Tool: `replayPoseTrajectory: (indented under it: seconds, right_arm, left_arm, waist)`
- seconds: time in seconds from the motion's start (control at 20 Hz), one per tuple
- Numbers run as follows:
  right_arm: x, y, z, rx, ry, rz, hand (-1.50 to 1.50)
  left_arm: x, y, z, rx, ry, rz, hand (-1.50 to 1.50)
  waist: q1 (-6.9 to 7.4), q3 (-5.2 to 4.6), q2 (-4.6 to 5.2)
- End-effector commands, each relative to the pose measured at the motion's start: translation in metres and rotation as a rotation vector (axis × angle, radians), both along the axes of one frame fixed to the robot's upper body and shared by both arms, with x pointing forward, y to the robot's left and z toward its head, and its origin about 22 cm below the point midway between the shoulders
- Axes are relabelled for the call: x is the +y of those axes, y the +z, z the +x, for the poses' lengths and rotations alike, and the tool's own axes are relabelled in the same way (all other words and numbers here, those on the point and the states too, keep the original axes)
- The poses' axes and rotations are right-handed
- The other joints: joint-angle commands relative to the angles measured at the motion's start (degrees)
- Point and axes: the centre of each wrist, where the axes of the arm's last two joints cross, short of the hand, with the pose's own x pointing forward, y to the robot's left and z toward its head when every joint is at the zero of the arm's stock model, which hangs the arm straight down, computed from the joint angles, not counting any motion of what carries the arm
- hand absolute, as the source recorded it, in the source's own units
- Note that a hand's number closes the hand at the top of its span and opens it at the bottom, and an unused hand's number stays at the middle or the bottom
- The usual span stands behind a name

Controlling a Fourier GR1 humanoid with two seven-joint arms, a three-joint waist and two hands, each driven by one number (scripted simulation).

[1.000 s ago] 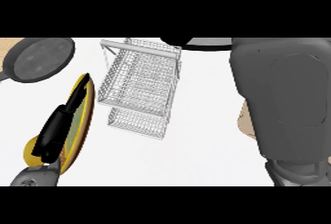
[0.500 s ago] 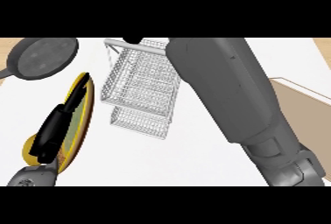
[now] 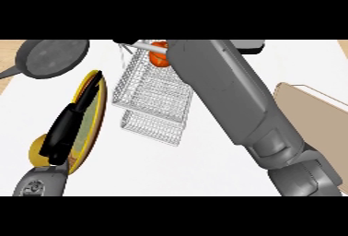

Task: Pick the squash from the tray and place it in the tiered basket

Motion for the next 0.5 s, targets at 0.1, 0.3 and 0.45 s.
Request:
replayPoseTrajectory:
  seconds: [0.1, 0.3, 0.45]
  right_arm:
    - [-0.004, -0.001, 0.01, -0.156, -0.107, 0.215, -1.5]
    - [-0.029, 0.007, 0.02, -0.237, -0.307, 0.285, -1.5]
    - [-0.062, 0.022, 0.031, -0.229, -0.421, 0.309, -1.5]
  left_arm:
    - [0.005, 0.005, -0.006, -0.016, 0.0, 0.003, 0.0]
    - [0.016, -0.007, -0.01, 0.015, 0.053, -0.001, 0.0]
    - [0.031, -0.02, -0.015, 0.027, 0.065, 0.003, 0.0]
  waist:
    - [0.13, 0.03, -0.15]
    - [-3.0, 0.07, -0.78]
    - [-3.95, 0.04, -0.95]
